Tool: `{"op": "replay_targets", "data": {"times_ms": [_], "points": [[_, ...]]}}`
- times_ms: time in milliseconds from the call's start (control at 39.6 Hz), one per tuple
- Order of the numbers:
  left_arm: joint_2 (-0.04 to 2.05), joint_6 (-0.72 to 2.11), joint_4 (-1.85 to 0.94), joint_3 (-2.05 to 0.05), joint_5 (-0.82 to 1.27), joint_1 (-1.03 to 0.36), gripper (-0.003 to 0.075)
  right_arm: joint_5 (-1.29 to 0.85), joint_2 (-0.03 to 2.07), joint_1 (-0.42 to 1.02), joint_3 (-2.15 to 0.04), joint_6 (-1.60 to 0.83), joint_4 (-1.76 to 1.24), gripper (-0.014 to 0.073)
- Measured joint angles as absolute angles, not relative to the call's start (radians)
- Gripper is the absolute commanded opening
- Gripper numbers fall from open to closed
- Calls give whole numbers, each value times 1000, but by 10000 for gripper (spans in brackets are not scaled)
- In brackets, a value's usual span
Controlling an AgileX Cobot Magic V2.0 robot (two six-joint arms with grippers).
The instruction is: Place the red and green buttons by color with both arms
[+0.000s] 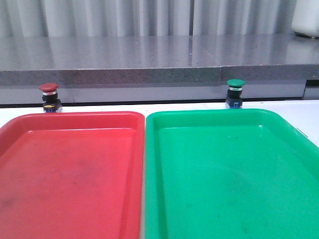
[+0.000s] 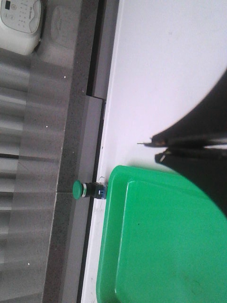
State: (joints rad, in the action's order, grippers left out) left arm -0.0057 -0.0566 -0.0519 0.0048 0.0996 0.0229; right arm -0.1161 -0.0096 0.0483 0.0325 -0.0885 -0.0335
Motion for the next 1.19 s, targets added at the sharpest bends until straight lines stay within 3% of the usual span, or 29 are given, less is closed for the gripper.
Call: {"op": "replay_targets", "data": {"times_ms": [1036, 1188], "points": [[-6, -57, -52, 5, 100, 23, -20, -111, -10, 48, 33, -89, -34, -125], [-6, -57, -52, 5, 21, 23, -20, -75, -10, 48, 33, -89, -34, -125]]}}
